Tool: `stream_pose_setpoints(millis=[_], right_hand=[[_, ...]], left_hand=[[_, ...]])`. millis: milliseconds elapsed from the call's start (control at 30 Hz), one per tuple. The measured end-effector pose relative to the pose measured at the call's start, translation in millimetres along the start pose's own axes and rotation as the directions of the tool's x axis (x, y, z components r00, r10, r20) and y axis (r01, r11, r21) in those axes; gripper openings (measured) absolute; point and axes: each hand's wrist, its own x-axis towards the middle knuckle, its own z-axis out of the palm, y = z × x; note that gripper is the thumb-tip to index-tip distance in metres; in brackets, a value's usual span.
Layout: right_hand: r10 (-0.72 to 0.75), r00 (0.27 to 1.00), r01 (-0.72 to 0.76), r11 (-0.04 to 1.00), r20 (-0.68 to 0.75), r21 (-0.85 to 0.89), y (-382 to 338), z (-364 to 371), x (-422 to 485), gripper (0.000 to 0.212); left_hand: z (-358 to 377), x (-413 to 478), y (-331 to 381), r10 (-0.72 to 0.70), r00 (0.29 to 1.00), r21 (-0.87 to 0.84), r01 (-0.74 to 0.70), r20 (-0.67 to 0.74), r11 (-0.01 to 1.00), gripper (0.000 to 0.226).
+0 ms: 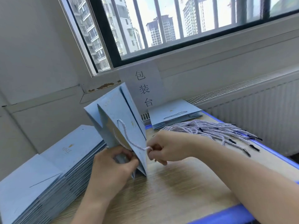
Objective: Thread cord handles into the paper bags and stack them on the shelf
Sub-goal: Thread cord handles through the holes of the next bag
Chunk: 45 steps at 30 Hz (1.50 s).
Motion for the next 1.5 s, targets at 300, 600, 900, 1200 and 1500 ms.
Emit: stream_pose_setpoints(millis=[300,600,900,1200,1500], right_hand=[[-0.050,0.999,0.049,0.905,-0.008,0.422,0.9,-7.1,-2.2,0.009],[-0.105,0.990,0.133,0.914,-0.095,0.382,-1.8,-5.9,-2.2,0.011],[-0.116,0.988,0.148,0.904,-0.104,0.402,-2.3,-7.2,-3.5,0.008],[-0.092,0.993,0.114,0.915,-0.075,0.387,1.4,-7.7,-1.2,0.016],[-0.095,0.993,0.114,0.913,-0.068,0.391,5.3,-4.7,1.6,0.008]], left_hand=[[1.1,-1.3,0.0,0.002,0.999,0.042,-0.004,0.052,0.999,0.035],[6.0,-2.5,1.1,0.158,0.987,0.102,-0.154,-0.039,0.983,0.028],[4.0,-2.1,0.3,0.172,0.985,0.041,-0.173,0.018,0.984,0.025],[4.4,-1.2,-3.6,0.182,0.983,0.031,-0.183,0.035,0.983,0.028],[5.6,-0.5,-4.1,0.222,0.973,-0.004,-0.222,0.065,0.975,0.037]])
